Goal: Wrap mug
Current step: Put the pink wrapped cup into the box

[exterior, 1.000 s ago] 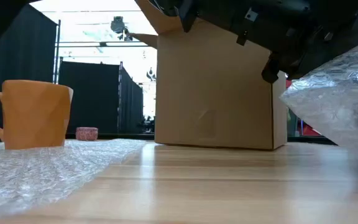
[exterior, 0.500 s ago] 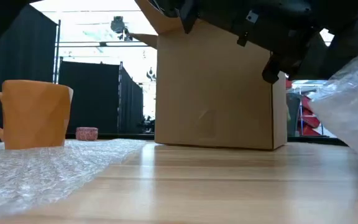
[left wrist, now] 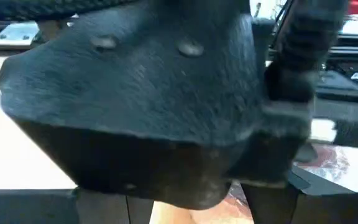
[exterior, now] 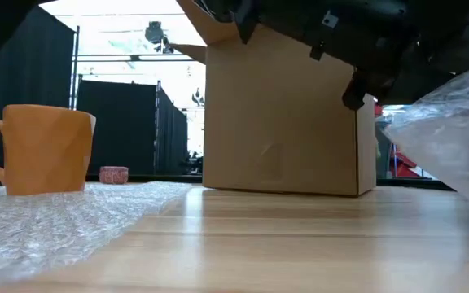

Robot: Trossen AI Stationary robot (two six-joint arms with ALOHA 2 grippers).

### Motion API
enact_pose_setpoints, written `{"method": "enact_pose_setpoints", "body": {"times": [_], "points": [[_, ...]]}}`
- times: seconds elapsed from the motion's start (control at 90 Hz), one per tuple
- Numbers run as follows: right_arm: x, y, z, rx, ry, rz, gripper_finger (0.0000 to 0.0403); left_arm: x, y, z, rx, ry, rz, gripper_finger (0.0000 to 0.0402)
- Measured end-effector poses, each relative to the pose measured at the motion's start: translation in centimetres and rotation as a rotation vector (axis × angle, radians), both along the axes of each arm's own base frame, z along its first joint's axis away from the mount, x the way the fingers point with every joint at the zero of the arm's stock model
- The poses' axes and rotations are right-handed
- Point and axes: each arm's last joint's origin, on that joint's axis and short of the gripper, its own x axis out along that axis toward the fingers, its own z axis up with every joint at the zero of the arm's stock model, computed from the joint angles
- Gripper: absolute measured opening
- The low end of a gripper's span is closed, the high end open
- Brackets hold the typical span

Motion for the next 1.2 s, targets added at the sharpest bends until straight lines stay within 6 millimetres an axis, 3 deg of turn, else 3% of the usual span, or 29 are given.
{"method": "enact_pose_setpoints", "body": {"times": [0.2,0.467,0.656,0.833,0.956,1.2], "points": [[-0.1,0.0,0.3,0.031,-0.007,-0.023,0.0285,-0.2,0.1,1.2,-0.008,-0.014,0.002,0.0193],[0.1,0.2,0.5,0.058,-0.028,0.014,0.0135,-1.1,0.1,3.6,0.036,0.002,0.027,0.0193],[0.1,0.2,0.4,0.062,-0.023,0.028,0.0026,-2.6,0.0,4.8,-0.013,0.132,0.110,0.0193],[0.2,0.6,1.1,0.075,-0.040,0.051,0.0020,-4.7,-0.9,4.6,0.004,0.304,0.209,0.0193],[0.5,2.1,3.5,0.081,-0.072,0.137,0.0018,-6.4,-2.5,4.9,0.044,0.378,0.227,0.0193],[1.7,4.9,14.3,0.099,-0.207,0.344,0.0017,-9.0,-5.6,6.4,0.104,0.391,0.204,0.0193]]}}
